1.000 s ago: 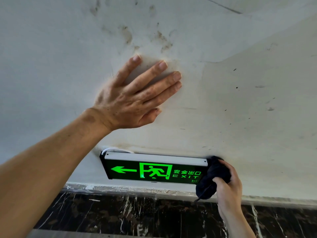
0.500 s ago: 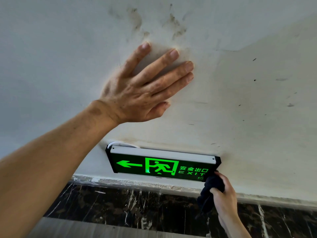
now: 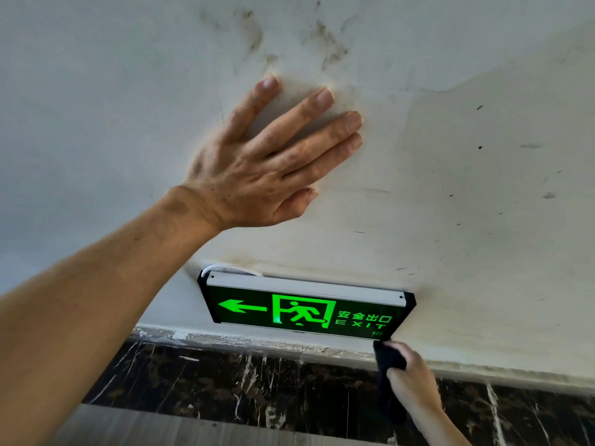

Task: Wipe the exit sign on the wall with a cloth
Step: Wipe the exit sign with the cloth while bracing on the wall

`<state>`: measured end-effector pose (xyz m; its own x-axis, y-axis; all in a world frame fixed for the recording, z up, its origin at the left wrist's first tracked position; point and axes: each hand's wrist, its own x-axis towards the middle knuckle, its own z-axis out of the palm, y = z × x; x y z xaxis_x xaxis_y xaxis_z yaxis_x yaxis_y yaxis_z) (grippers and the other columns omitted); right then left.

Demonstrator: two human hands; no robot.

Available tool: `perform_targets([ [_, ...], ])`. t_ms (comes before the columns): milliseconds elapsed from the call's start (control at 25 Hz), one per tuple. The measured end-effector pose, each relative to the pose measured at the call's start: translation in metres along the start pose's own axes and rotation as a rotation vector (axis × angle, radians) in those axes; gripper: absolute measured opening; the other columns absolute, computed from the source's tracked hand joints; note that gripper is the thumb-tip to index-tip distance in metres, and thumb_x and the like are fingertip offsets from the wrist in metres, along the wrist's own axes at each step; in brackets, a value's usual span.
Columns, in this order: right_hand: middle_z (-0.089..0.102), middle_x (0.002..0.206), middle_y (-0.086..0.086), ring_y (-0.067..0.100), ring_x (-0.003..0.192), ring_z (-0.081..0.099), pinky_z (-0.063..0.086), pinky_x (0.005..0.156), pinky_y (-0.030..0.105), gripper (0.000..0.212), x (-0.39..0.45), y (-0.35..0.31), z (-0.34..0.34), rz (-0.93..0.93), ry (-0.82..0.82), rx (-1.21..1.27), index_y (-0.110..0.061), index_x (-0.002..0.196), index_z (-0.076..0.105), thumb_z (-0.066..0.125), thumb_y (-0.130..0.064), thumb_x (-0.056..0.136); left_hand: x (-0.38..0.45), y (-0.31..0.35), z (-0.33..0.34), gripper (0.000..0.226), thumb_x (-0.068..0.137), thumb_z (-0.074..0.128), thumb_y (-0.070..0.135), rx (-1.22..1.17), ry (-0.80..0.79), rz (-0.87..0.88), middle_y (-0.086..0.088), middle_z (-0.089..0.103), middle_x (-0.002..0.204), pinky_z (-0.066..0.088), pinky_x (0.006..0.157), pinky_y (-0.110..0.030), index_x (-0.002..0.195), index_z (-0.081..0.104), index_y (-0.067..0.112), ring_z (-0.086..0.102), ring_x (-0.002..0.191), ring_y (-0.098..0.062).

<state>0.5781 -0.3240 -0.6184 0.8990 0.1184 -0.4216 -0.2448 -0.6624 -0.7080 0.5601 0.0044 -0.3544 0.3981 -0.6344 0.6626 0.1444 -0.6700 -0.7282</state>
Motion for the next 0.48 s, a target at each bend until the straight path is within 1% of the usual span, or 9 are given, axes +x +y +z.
perform_targets([
  [40, 0.065, 0.098, 0.000, 0.019, 0.076, 0.063, 0.047, 0.055, 0.024, 0.052, -0.002, 0.005, 0.004, 0.068, -0.032, 0.000, -0.030, 0.109, 0.062, 0.053, 0.005, 0.071, -0.001, 0.000, 0.000, 0.067, 0.097, 0.047, 0.042, 0.001, -0.003, -0.003, -0.004, 0.041, 0.159, 0.016, 0.123, -0.057, 0.157, 0.042, 0.013, 0.038, 0.146, -0.031],
  [80, 0.065, 0.097, 0.003, 0.021, 0.077, 0.062, 0.050, 0.061, 0.027, 0.051, -0.004, 0.008, 0.008, 0.154, -0.016, 0.082, -0.028, 0.108, 0.063, 0.053, 0.006, 0.071, -0.001, 0.000, 0.000, 0.067, 0.097, 0.046, 0.042, 0.005, -0.005, -0.002, -0.004, 0.041, 0.159, 0.016, 0.123, -0.057, 0.157, 0.042, 0.013, 0.037, 0.146, -0.031],
  [160, 0.064, 0.102, 0.014, 0.027, 0.084, 0.059, 0.050, 0.078, 0.040, 0.046, -0.006, 0.014, 0.018, 0.369, 0.047, 0.499, -0.017, 0.108, 0.063, 0.051, 0.013, 0.075, 0.000, 0.002, -0.001, 0.066, 0.097, 0.045, 0.041, 0.014, -0.004, 0.007, -0.004, 0.041, 0.159, 0.016, 0.123, -0.057, 0.158, 0.041, 0.013, 0.037, 0.146, -0.031],
  [200, 0.063, 0.103, 0.018, 0.030, 0.087, 0.059, 0.049, 0.079, 0.043, 0.046, -0.007, 0.016, 0.023, 0.462, 0.044, 0.712, -0.014, 0.112, 0.063, 0.050, 0.014, 0.078, 0.001, 0.002, -0.001, 0.067, 0.098, 0.044, 0.041, 0.014, -0.001, 0.010, -0.004, 0.040, 0.159, 0.015, 0.124, -0.057, 0.158, 0.040, 0.013, 0.036, 0.146, -0.031],
  [240, 0.062, 0.106, 0.019, 0.033, 0.092, 0.059, 0.049, 0.078, 0.044, 0.046, -0.008, 0.016, 0.027, 0.523, 0.021, 0.867, -0.013, 0.117, 0.062, 0.048, 0.013, 0.081, 0.002, 0.002, 0.000, 0.067, 0.098, 0.043, 0.040, 0.012, 0.001, 0.009, -0.004, 0.040, 0.159, 0.015, 0.124, -0.057, 0.159, 0.039, 0.013, 0.035, 0.147, -0.031],
  [320, 0.060, 0.117, 0.019, 0.036, 0.105, 0.057, 0.047, 0.079, 0.044, 0.045, -0.013, 0.011, 0.034, 0.576, -0.020, 1.015, -0.018, 0.123, 0.060, 0.048, 0.005, 0.087, 0.001, 0.001, 0.002, 0.067, 0.098, 0.042, 0.040, 0.010, -0.002, 0.000, -0.003, 0.039, 0.160, 0.014, 0.124, -0.057, 0.159, 0.037, 0.013, 0.032, 0.148, -0.031],
  [360, 0.059, 0.120, 0.018, 0.035, 0.108, 0.055, 0.046, 0.079, 0.043, 0.043, -0.015, 0.008, 0.035, 0.576, -0.027, 1.061, -0.019, 0.124, 0.060, 0.048, 0.002, 0.088, 0.000, 0.001, 0.002, 0.067, 0.099, 0.042, 0.041, 0.011, -0.002, -0.004, -0.003, 0.039, 0.160, 0.013, 0.124, -0.057, 0.159, 0.038, 0.014, 0.032, 0.148, -0.031],
  [400, 0.058, 0.119, 0.016, 0.033, 0.107, 0.055, 0.045, 0.079, 0.041, 0.039, -0.017, 0.004, 0.037, 0.581, -0.027, 1.104, -0.019, 0.122, 0.059, 0.048, 0.000, 0.090, 0.000, 0.001, 0.002, 0.066, 0.099, 0.041, 0.041, 0.011, 0.001, -0.005, -0.003, 0.039, 0.160, 0.014, 0.124, -0.057, 0.159, 0.038, 0.014, 0.031, 0.148, -0.032],
  [480, 0.057, 0.114, 0.016, 0.031, 0.102, 0.056, 0.044, 0.082, 0.042, 0.030, -0.018, -0.001, 0.040, 0.544, -0.057, 1.155, -0.016, 0.112, 0.060, 0.048, 0.001, 0.091, -0.001, 0.002, 0.003, 0.066, 0.099, 0.040, 0.041, 0.006, 0.009, 0.001, -0.003, 0.039, 0.160, 0.016, 0.123, -0.057, 0.159, 0.039, 0.014, 0.032, 0.148, -0.031],
])
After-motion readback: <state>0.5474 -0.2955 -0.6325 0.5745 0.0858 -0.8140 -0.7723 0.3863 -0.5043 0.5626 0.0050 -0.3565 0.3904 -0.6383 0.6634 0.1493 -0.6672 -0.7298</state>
